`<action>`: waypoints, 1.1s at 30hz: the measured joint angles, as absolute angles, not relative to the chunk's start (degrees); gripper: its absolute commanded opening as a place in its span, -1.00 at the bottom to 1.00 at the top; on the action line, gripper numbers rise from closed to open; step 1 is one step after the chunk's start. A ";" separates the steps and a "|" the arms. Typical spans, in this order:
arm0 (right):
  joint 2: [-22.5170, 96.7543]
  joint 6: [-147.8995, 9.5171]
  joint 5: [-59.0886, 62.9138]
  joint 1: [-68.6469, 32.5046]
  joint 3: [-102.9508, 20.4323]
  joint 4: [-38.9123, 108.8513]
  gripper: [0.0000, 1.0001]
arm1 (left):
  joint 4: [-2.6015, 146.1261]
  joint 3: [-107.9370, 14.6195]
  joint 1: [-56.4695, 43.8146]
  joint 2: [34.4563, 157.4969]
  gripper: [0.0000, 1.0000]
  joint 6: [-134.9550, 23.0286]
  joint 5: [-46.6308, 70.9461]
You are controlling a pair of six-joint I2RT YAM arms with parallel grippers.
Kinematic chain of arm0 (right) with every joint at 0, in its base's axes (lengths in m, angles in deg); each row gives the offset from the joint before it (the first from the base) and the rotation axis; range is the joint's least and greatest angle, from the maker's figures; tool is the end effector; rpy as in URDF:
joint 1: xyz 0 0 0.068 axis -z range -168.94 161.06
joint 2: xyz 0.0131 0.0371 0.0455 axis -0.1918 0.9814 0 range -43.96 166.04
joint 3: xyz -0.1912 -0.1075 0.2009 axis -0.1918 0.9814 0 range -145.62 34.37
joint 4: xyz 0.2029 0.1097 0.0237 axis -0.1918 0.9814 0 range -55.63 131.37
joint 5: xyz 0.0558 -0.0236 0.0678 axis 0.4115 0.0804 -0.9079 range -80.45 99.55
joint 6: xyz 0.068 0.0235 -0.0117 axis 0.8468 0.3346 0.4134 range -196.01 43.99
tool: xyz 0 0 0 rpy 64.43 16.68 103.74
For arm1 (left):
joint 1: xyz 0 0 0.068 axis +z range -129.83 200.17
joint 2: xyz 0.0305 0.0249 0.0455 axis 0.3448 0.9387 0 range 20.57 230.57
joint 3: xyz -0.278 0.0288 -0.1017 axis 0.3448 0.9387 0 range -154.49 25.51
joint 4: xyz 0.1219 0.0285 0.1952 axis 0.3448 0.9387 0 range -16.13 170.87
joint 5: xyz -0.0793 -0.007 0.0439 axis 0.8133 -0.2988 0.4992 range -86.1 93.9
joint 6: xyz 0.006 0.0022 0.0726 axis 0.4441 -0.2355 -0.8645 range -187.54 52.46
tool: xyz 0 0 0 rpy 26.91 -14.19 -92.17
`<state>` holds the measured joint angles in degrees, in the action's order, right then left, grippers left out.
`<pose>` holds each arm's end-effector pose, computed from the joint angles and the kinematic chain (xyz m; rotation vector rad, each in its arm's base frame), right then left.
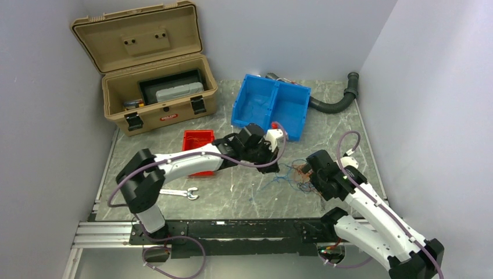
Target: Untangle the cables
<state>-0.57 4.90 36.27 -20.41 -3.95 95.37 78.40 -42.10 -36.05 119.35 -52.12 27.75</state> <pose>0.0819 0.0181 0.2362 1.1720 2.2417 0.1112 0.1924 -0.3318 0.2650 1.0643 2.1275 -1.1148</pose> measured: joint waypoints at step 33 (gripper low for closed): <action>-1.75 -14.34 30.11 -4.76 -2.31 80.94 0.78 | 93.88 -41.95 -21.72 99.59 -1.00 -53.15 27.45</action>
<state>-1.75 -14.34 30.11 -4.76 -2.31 80.94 93.88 -41.95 -21.72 99.59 -53.15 27.45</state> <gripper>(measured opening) 0.886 0.014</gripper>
